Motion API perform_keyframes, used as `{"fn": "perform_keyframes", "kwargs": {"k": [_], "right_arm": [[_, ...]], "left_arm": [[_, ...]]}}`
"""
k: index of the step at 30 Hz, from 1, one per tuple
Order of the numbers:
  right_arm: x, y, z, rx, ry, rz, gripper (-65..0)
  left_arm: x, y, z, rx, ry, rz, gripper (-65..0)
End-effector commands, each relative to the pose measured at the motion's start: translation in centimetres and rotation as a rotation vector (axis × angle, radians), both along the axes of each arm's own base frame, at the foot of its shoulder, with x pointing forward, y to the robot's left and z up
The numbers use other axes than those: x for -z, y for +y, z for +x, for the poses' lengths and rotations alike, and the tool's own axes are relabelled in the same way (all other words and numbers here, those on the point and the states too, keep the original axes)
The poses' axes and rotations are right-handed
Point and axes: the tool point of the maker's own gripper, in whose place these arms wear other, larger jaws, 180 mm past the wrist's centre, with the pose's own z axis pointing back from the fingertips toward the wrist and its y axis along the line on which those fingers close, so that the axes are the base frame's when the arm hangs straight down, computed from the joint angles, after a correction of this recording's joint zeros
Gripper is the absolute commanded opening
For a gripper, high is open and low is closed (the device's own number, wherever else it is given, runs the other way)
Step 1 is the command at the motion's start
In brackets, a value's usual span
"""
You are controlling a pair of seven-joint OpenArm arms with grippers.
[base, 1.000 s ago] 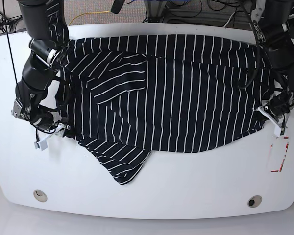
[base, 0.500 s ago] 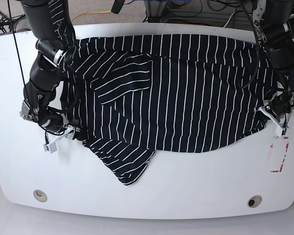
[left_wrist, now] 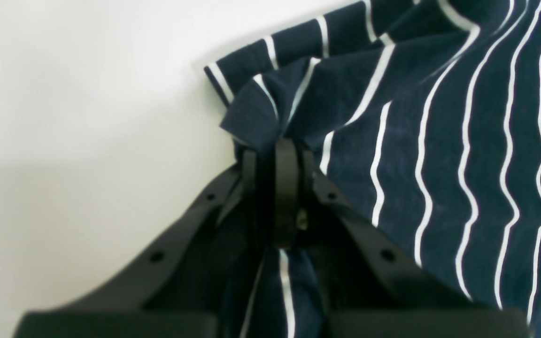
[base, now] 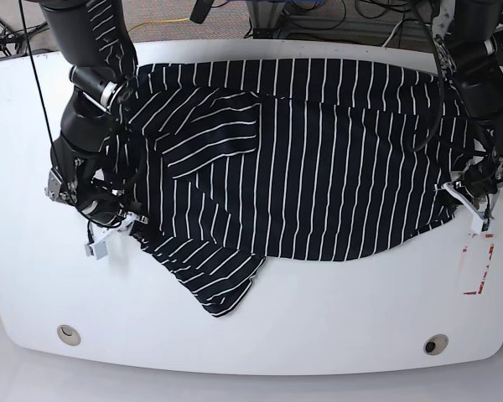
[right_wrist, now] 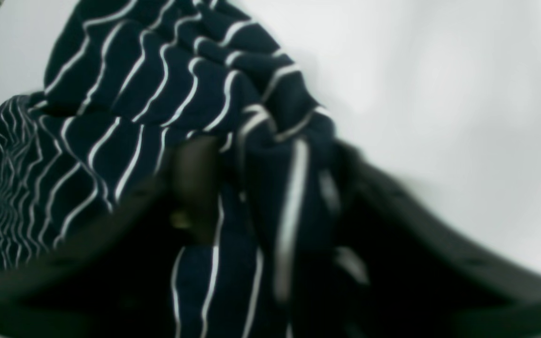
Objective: Fold the T-shirt properly
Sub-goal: 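Grasp the shirt's side edges with both grippers, then lift the shirt with both grippers, shake it and lay it flat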
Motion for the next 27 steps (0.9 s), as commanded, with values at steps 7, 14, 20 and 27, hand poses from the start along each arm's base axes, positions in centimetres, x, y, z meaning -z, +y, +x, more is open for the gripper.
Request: {"fn": "perform_keyframes", "kwargs": {"k": [7, 14, 20, 27], "right_arm": [[-0.2, -3.1, -0.5, 0.009, 0.034, -0.074, -65.0], [-3.2, -7.0, -0.7, 0.003, 0.036, -0.196, -65.0], [-8.0, -8.9, 0.6, 0.000, -0.023, -0.315, -65.0], [-15.0, -9.4, 4.1, -0.065, -0.112, -0.462, -65.0]], "left_arm": [[-1.7, 0.8, 1.2, -0.006, -0.047, 0.017, -65.0], [-6.7, 1.0, 2.7, 0.038, -0.134, 0.124, -65.0], [-11.0, -0.9, 4.0, 0.082, -0.223, 0.193, -65.0], [-18.5, -3.7, 6.1, 0.109, -0.421, 0.263, -65.0]]}}
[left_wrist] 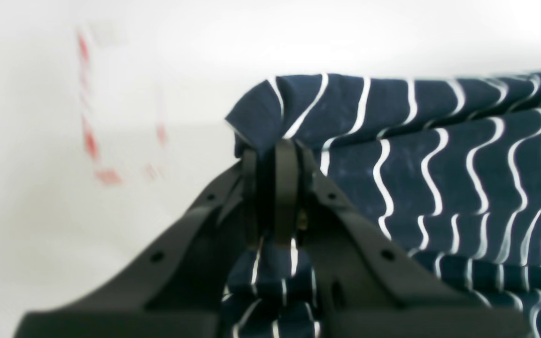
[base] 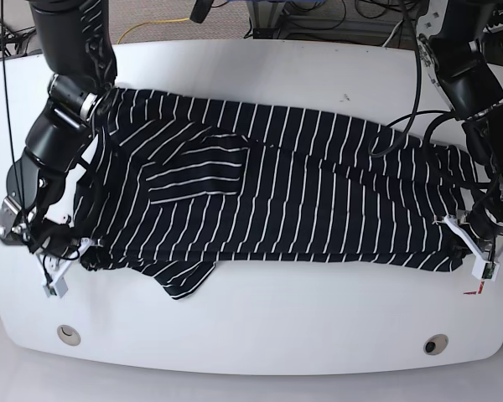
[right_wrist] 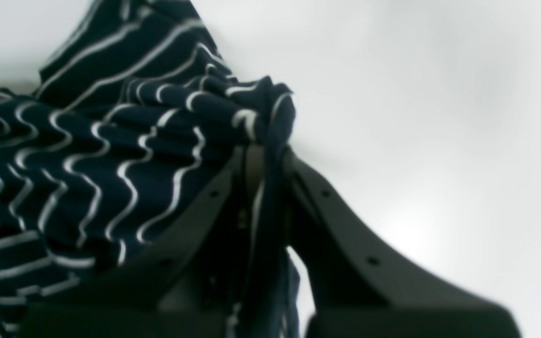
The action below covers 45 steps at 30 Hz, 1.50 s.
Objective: Fold the T-shirt properly
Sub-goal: 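Lift the shirt with both grippers, shake it and lay it flat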
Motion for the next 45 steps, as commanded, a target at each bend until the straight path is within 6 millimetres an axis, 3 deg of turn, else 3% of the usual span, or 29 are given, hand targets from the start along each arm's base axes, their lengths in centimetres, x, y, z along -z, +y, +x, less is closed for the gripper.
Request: {"fn": "perform_keyframes", "kwargs": {"k": [1, 5, 7, 9, 13, 18, 23, 27, 28, 31, 35, 41, 45], "right_arm": [[-7.0, -1.4, 3.6, -0.026, -0.138, -0.097, -65.0], [-12.2, -2.5, 5.5, -0.026, -0.205, -0.150, -65.0], [-16.2, -2.9, 6.7, -0.019, -0.270, -0.168, -65.0], [-18.8, -2.7, 7.5, -0.037, -0.303, -0.203, -65.0], [-26.4, -3.3, 8.5, -0.052, -0.378, -0.318, -65.0], [-33.3, -4.1, 8.1, -0.029, -0.445, -0.377, -65.0], [-33.9, -4.8, 7.5, -0.026, -0.446, -0.365, -65.0], [-34.4, -6.2, 6.3, -0.025, -0.457, -0.329, -65.0], [-34.7, -6.5, 6.1, -0.025, -0.466, -0.318, -65.0], [-32.4, -6.8, 5.4, -0.048, -0.452, -0.286, -65.0], [-27.6, -6.7, 3.6, -0.093, -0.400, -0.297, -65.0], [-17.4, -6.5, -1.1, -0.099, -0.294, -0.210, -65.0], [-11.8, -6.7, -5.1, -0.072, -0.201, -0.165, -65.0]], "left_arm": [[-5.8, -0.1, 2.0, -0.002, -0.158, 0.028, -65.0], [-10.4, -0.4, 3.0, 0.001, -0.272, 0.058, -65.0], [-13.8, -0.4, 3.9, -0.002, -0.348, 0.066, -65.0], [-16.1, -0.3, 4.4, -0.005, -0.395, 0.070, -65.0], [-23.5, 1.3, 5.2, -0.047, -0.484, 0.105, -65.0], [-30.1, 1.5, 4.3, -0.070, -0.607, 0.137, -65.0], [-33.7, 1.2, 2.9, -0.087, -0.681, 0.171, -65.0], [-33.2, 1.2, 1.9, -0.107, -0.649, 0.204, -65.0], [-32.3, 1.1, 2.0, -0.103, -0.630, 0.205, -65.0], [-29.0, 0.9, 1.8, -0.094, -0.566, 0.224, -65.0], [-24.6, 0.6, 0.8, -0.084, -0.477, 0.257, -65.0], [-16.0, 0.1, -1.6, -0.049, -0.285, 0.296, -65.0], [-11.3, 1.7, -4.4, -0.093, -0.172, 0.283, -65.0]]}}
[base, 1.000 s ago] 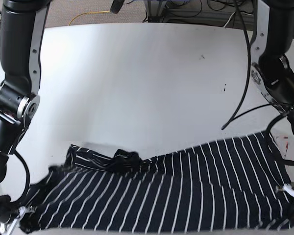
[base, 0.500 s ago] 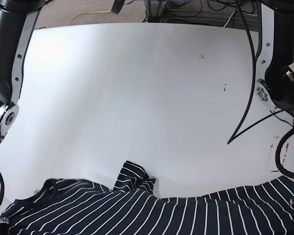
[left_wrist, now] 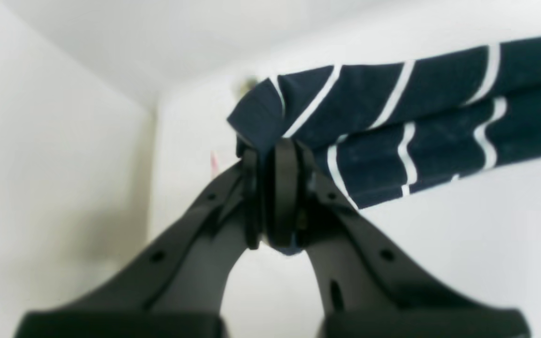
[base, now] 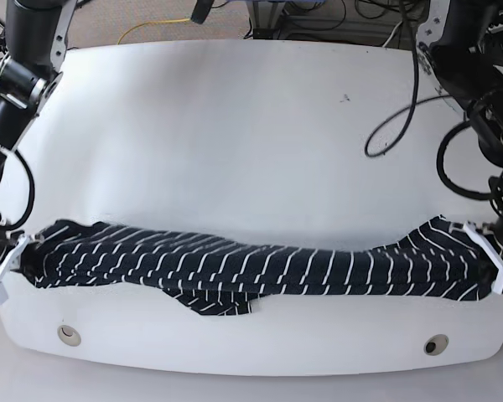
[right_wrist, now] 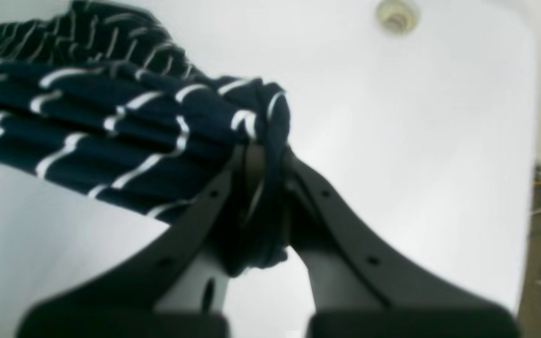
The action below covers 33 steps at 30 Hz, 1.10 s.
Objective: Fold the T-shirt properly
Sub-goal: 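Lift the shirt with both grippers, shake it and lay it flat, then release the shirt edge and open both grippers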
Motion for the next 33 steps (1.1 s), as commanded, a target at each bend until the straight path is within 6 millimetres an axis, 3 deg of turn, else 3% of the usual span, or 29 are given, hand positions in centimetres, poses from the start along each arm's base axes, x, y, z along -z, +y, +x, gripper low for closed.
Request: {"fn": "perform_keyframes", "kwargs": {"k": [1, 5, 8, 12, 16, 24, 33], "right_arm": [[2.2, -1.1, -2.9, 0.045, 0.020, 0.005, -65.0], [7.2, 0.1, -6.6, 0.054, 0.110, 0.053, -65.0], [10.3, 1.5, -8.8, 0.058, 0.169, 0.092, -65.0], [13.0, 2.8, -11.3, 0.053, 0.235, 0.106, -65.0], [14.4, 4.1, -13.2, 0.039, 0.272, 0.109, -65.0], [17.3, 4.5, -17.3, 0.041, 0.379, 0.106, -65.0], [19.0, 4.6, -19.8, 0.041, 0.446, 0.108, -65.0]], "left_arm": [[0.4, 2.3, -1.5, -0.085, 0.006, 0.018, -65.0], [5.2, 2.8, -4.5, -0.111, 0.132, 0.004, -65.0], [7.6, 3.2, -6.4, -0.126, 0.202, 0.002, -65.0], [11.4, 2.6, -9.2, -0.129, 0.312, -0.020, -65.0], [13.5, 3.9, -12.2, -0.180, 0.384, -0.030, -65.0], [16.1, 4.5, -15.8, -0.194, 0.496, -0.010, -65.0], [16.4, 4.9, -16.7, -0.185, 0.531, 0.018, -65.0]]}}
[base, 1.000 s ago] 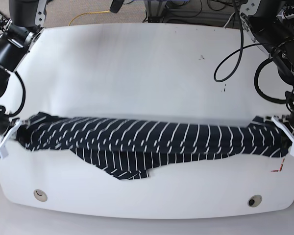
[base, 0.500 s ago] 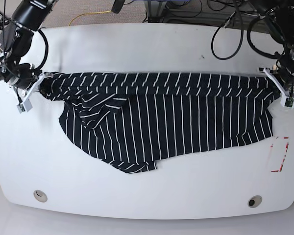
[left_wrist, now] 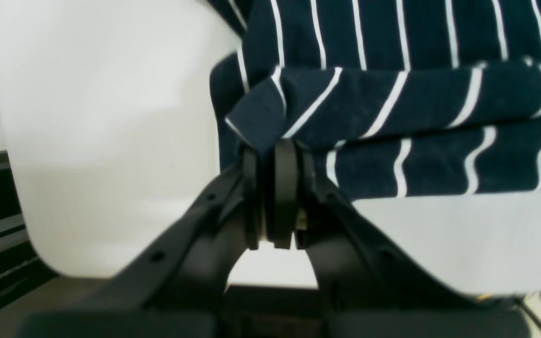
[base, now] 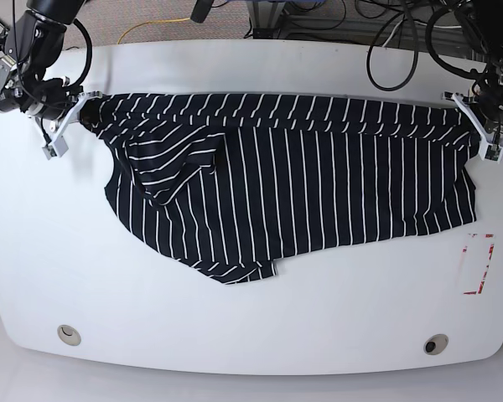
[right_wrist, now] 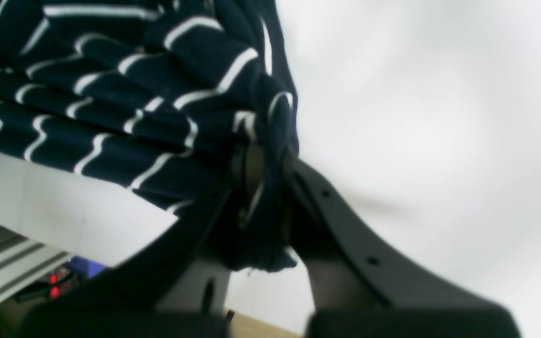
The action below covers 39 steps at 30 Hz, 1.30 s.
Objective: Fold the T-shirt properly
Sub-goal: 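Release the shirt edge and open both grippers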
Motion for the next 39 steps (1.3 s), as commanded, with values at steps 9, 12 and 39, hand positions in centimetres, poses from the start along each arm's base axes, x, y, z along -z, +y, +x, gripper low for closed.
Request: {"fn": "perform_keyframes", "kwargs": {"k": [9, 12, 39], "right_arm": [[0.3, -3.0, -1.3, 0.010, 0.063, -0.161, -46.6], [-0.2, -3.2, -1.1, 0.010, 0.050, -0.178, -31.7], [-7.4, 1.9, 2.5, 0.015, -0.288, -0.094, -20.8]], "left_arm": [[-0.7, 1.4, -0.7, 0.060, 0.045, 0.094, -24.2], [-0.6, 2.1, -0.8, 0.067, 0.080, 0.144, -8.1], [2.1, -5.2, 0.4, 0.131, 0.048, -0.012, -11.5]]}}
